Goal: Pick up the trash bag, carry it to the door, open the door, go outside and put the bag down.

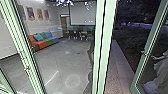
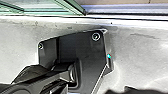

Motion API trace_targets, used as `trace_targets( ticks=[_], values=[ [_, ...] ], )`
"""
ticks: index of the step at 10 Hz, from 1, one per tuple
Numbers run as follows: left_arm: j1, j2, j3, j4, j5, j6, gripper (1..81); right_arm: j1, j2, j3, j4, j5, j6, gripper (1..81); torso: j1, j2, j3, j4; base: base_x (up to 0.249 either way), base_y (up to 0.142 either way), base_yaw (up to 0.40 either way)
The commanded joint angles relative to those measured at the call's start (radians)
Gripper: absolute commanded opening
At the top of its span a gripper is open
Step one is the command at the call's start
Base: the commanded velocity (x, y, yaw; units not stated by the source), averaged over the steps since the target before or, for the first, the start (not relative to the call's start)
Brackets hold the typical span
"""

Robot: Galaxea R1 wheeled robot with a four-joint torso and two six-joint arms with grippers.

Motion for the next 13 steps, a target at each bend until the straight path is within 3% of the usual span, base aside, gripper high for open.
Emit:
trace_targets(
  ticks=[1, 4, 8, 11, 13],
  values=[
    [-0.04, -0.007, 0.004, -0.002, 0.082, 0.003, 1.0, -0.137, 0.11, -0.139, 0.002, 0.22, -0.023, 81.1, 0.0, 0.0, 0.0, 0.0, 0.0, 0.0, 0.0],
    [-0.048, -0.004, 0.004, -0.005, 0.08, 0.003, 1.0, -0.206, 0.254, -0.325, -0.155, 0.251, -0.069, 81.1, 0.0, 0.0, 0.0, 0.0, 0.0, 0.0, 0.0],
    [-0.06, 0.007, 0.002, -0.005, 0.073, 0.003, 1.0, -0.237, 0.4, -0.438, -0.151, 0.248, -0.065, 81.1, 0.0, 0.0, 0.001, 0.0, 0.0, 0.0, 0.0],
    [-0.074, 0.022, -0.015, -0.002, 0.064, 0.003, 1.0, -0.282, 0.57, -0.677, -0.147, 0.249, -0.06, 81.1, 0.0, 0.0, 0.001, 0.0, 0.0, 0.0, 0.0],
    [-0.077, 0.028, -0.029, 0.0, 0.059, 0.005, 1.0, -0.294, 0.63, -0.753, -0.148, 0.251, -0.062, 81.1, -0.001, 0.0, 0.001, 0.0, 0.0, 0.0, 0.0]
  ],
)
